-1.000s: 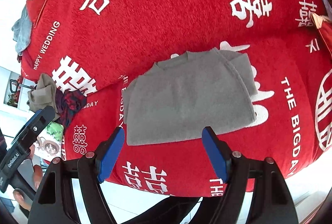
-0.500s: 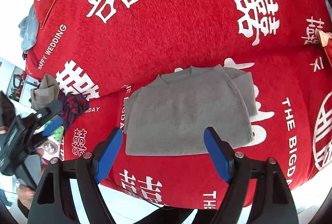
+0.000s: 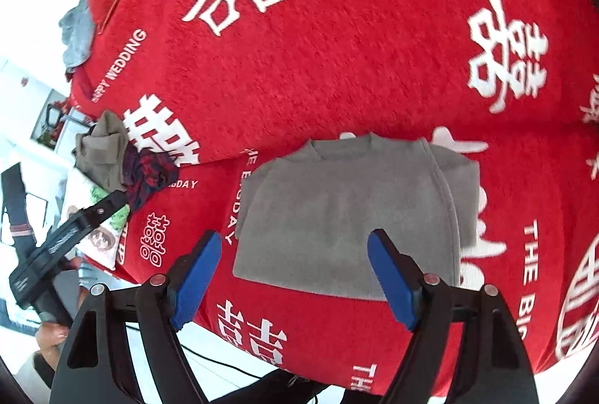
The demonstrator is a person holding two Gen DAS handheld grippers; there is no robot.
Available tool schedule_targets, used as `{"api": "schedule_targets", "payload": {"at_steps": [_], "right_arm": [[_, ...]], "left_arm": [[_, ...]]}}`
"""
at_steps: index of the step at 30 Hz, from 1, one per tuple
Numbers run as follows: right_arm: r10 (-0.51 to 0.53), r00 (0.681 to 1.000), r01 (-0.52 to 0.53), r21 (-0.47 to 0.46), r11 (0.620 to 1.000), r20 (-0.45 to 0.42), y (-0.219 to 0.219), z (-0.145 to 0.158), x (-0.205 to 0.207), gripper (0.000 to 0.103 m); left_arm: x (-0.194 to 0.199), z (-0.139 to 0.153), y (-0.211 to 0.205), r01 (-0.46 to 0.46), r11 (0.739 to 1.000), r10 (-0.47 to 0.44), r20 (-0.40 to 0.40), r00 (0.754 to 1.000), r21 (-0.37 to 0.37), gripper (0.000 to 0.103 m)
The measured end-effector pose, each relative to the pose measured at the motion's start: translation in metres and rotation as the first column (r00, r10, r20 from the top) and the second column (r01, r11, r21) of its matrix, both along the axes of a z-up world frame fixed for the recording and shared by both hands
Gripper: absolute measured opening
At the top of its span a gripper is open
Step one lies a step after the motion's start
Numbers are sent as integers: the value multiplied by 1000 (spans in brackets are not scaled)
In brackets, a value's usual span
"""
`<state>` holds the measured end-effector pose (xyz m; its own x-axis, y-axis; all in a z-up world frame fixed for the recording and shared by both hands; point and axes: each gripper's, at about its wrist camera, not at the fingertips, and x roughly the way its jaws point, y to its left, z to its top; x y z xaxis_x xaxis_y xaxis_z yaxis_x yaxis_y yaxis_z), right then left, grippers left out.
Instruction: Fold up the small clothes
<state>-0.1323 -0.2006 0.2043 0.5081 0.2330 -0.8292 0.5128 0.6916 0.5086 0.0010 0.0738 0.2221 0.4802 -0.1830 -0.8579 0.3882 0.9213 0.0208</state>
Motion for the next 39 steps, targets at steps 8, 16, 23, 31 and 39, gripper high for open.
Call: {"api": "schedule_targets", "payload": {"at_steps": [8, 16, 23, 31, 39], "right_arm": [[17, 999, -13, 77, 997, -49, 2, -33, 1, 84], [-123, 983, 147, 179, 973, -137, 40, -86, 3, 84], [-205, 953, 268, 313, 911, -221, 88, -143, 5, 84], [-230, 931, 335, 411, 848, -284, 122, -199, 4, 84], [-282, 917, 389, 470, 792, -282, 124, -241, -4, 84]], "left_arm": [[7, -38, 1, 61, 992, -51, -98, 994, 108, 103], [41, -108, 0, 249, 956, -202, -270, 942, 154, 103], [64, -164, 9, 336, 921, -252, -356, 900, 197, 103], [83, -216, 17, 346, 912, -245, -384, 890, 220, 103], [100, -242, 27, 286, 938, -195, -383, 903, 197, 103]]}}
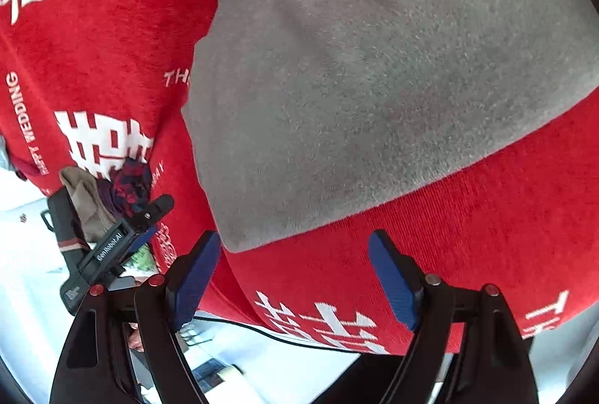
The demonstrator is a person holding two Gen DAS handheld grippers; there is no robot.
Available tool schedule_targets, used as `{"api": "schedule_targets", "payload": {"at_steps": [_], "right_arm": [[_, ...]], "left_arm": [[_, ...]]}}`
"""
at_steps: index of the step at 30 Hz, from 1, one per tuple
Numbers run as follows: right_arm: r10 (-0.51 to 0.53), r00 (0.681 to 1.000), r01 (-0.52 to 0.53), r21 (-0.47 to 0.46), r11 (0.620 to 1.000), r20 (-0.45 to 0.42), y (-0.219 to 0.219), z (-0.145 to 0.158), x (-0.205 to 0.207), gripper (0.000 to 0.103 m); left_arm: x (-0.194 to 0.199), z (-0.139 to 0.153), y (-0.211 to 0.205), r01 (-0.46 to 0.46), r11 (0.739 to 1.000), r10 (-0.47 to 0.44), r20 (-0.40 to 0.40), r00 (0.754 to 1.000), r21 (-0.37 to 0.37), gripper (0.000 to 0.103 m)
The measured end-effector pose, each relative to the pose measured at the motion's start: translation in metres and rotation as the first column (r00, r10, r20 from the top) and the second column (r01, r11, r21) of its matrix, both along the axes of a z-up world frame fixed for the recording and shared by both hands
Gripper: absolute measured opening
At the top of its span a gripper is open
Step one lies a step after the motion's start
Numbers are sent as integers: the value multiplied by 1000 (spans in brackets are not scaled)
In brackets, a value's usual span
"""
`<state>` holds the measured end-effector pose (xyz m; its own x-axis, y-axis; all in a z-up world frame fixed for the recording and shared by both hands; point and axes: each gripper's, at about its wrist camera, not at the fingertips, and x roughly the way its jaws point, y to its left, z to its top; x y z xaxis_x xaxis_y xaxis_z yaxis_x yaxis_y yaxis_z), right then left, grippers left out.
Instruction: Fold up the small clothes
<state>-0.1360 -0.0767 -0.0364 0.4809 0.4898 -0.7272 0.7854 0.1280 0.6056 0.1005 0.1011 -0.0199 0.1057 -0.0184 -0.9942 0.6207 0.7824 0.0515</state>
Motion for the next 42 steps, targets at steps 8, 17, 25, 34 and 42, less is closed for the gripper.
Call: {"api": "schedule_targets", "payload": {"at_steps": [8, 17, 25, 34, 42], "right_arm": [[-47, 998, 46, 8, 999, 43, -4, -14, -2, 84], [-154, 981, 142, 106, 984, 118, 15, -33, -1, 84], [-282, 942, 258, 147, 955, 180, 28, -46, 17, 84], [-424, 884, 355, 309, 882, 196, 24, -65, 34, 8], [-353, 863, 267, 267, 926, 362, -5, -17, 46, 8]], "left_arm": [[6, -16, 3, -15, 998, 11, -64, 998, -69, 103], [28, -33, 26, -104, 986, 80, -180, 980, -131, 103], [32, -46, 13, -130, 948, 19, -356, 934, -290, 103], [44, -74, 2, -293, 874, 0, -602, 798, -388, 103], [45, -83, -29, -313, 847, -58, -658, 750, -431, 103]]}}
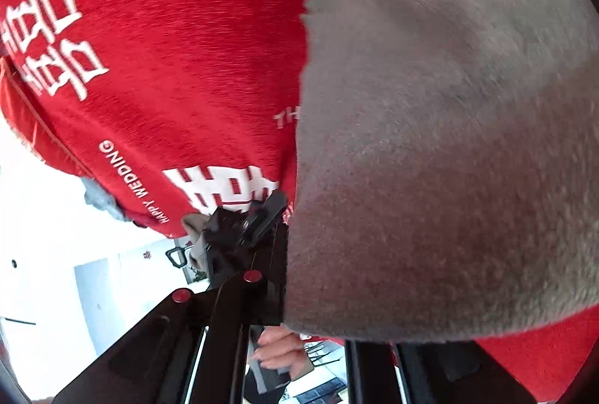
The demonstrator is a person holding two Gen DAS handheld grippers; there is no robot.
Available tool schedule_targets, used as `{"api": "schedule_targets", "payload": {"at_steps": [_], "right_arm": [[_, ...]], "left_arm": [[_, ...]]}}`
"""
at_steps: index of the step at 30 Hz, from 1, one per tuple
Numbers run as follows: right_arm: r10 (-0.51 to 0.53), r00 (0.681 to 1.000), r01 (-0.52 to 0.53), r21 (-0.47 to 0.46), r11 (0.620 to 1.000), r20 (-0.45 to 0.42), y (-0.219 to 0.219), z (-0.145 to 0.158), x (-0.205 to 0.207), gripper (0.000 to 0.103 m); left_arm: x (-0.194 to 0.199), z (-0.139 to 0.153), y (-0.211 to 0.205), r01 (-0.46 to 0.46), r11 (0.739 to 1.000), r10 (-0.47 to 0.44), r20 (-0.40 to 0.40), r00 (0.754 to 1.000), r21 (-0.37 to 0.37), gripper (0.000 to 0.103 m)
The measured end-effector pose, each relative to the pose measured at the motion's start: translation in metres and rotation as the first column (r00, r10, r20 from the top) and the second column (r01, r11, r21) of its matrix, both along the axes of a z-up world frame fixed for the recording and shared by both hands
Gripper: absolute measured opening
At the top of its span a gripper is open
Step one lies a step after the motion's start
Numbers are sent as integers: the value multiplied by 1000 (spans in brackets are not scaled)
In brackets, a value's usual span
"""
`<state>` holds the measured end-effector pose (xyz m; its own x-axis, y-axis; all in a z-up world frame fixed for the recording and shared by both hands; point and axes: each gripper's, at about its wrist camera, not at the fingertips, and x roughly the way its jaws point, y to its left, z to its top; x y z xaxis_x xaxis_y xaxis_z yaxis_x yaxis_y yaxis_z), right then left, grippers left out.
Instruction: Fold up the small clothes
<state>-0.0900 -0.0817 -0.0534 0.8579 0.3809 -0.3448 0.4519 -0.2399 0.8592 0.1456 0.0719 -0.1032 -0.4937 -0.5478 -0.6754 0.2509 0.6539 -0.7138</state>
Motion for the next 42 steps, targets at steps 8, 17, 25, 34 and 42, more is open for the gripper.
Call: {"api": "schedule_targets", "payload": {"at_steps": [8, 17, 25, 34, 42], "right_arm": [[91, 995, -92, -8, 996, -41, 6, -4, -1, 8], [446, 841, -497, -113, 860, -305, -1, 20, -21, 69], [358, 751, -616, -394, 683, -554, -61, 32, -10, 3], [389, 793, -567, -335, 753, -468, -61, -12, -36, 0], [181, 934, -289, -354, 890, -308, -116, 15, -102, 3]], "left_arm": [[-24, 19, -57, 159, 984, -172, 206, 963, 80, 58], [-37, 12, -60, 199, 959, -251, 288, 924, 200, 35], [-43, 22, -62, 195, 955, -268, 368, 890, 223, 24], [-74, 102, -111, 212, 977, -187, 389, 902, -24, 16], [-175, 129, -224, 435, 900, -368, 484, 794, -28, 16]]}}
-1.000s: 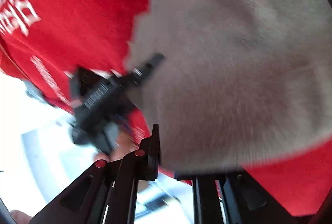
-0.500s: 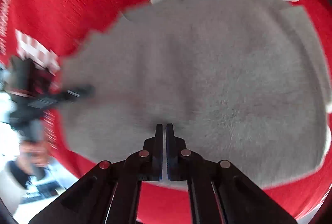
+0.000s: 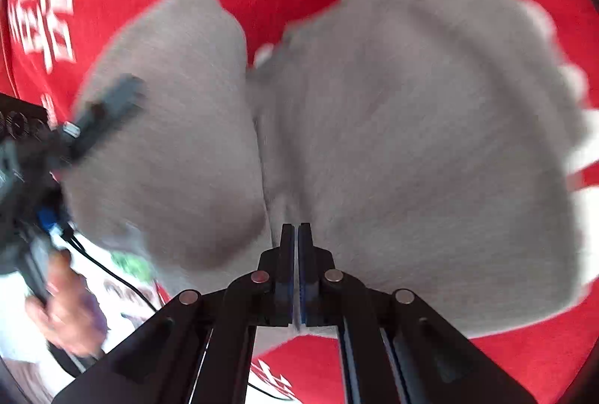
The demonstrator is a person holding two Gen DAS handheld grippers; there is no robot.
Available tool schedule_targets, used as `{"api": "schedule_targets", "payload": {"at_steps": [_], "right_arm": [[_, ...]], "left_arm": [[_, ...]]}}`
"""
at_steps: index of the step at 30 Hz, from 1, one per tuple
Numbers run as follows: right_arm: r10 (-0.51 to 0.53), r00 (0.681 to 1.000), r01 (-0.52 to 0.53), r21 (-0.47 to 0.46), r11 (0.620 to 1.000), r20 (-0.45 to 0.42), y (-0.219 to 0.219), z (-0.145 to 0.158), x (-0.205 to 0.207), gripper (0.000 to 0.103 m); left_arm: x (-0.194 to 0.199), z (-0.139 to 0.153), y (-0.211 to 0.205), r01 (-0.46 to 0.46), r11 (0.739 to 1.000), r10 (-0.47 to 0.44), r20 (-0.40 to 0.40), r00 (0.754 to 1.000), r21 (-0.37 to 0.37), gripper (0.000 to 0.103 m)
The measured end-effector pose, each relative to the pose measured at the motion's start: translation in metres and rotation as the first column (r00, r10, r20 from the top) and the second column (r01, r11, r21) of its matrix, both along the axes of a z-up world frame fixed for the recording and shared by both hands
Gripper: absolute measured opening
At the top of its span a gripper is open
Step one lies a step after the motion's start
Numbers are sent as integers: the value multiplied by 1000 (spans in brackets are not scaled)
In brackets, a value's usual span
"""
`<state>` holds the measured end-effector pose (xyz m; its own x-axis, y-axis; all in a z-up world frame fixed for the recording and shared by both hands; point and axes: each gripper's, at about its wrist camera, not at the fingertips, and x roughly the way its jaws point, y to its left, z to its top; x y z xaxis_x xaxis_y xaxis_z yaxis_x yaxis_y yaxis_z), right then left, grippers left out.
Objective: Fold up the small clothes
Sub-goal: 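Fold the lifted sweater half over with the left tool while the right tool grasps the fold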
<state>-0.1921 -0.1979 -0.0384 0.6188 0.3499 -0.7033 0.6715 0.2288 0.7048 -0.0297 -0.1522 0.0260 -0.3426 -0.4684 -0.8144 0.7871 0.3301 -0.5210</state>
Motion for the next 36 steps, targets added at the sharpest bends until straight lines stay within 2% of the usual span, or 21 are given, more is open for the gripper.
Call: {"api": "schedule_targets", "payload": {"at_steps": [3, 6, 8, 11, 12, 13, 14, 15, 16, 17, 20, 24, 26, 29, 31, 33, 36], "right_arm": [[-85, 996, 85, 39, 996, -2, -21, -11, -26, 3], [-184, 983, 182, 132, 974, -1, -35, -36, -47, 3], [-242, 970, 234, 201, 951, 16, -40, -52, -57, 3], [-299, 953, 277, 255, 927, 52, -44, -62, -67, 3], [-315, 947, 288, 270, 919, 62, -46, -64, -67, 4], [-332, 940, 298, 288, 910, 74, -47, -66, -67, 4], [-342, 936, 304, 302, 904, 82, -48, -68, -67, 6], [-355, 930, 311, 318, 896, 91, -50, -69, -67, 17], [-368, 924, 317, 332, 888, 101, -51, -70, -67, 29], [-380, 918, 320, 349, 881, 117, -53, -71, -65, 47], [-411, 900, 332, 381, 863, 147, -57, -68, -67, 57], [-494, 842, 359, 458, 813, 217, -57, -59, -68, 80], [-506, 829, 352, 482, 803, 237, -62, -59, -65, 81], [-462, 857, 319, 469, 823, 229, -66, -56, -60, 81], [-413, 881, 284, 443, 851, 230, -67, -50, -55, 81], [-357, 906, 247, 400, 883, 228, -72, -43, -49, 81], [-286, 934, 205, 335, 920, 212, -82, -34, -41, 81]], "left_arm": [[-44, -25, -29, 85, 994, -89, 72, 993, 62, 16], [-69, -49, -40, 106, 982, -134, 174, 976, 158, 16], [-74, -46, -38, 99, 982, -133, 211, 968, 162, 16], [-79, -34, -33, 116, 978, -163, 294, 942, 171, 19], [-80, -28, -31, 121, 979, -169, 328, 929, 163, 35], [-82, -21, -29, 121, 981, -167, 359, 918, 149, 68], [-83, -17, -28, 116, 984, -161, 379, 911, 138, 87], [-83, -11, -24, 110, 987, -148, 403, 903, 115, 103], [-81, -5, -23, 111, 989, -142, 411, 900, 99, 102], [-81, -4, -24, 115, 988, -146, 409, 901, 98, 102], [-68, 1, -15, 59, 993, -100, 427, 899, 106, 102], [-41, 2, 5, -42, 991, -18, 440, 898, 127, 102], [-24, 0, 18, -107, 985, 38, 430, 902, 136, 102], [2, -15, 35, -205, 964, 116, 423, 899, 172, 102], [17, -31, 41, -250, 946, 149, 409, 900, 206, 102], [19, -45, 39, -252, 940, 145, 402, 904, 228, 102], [-7, -57, 22, -164, 959, 62, 395, 917, 231, 102]]}}
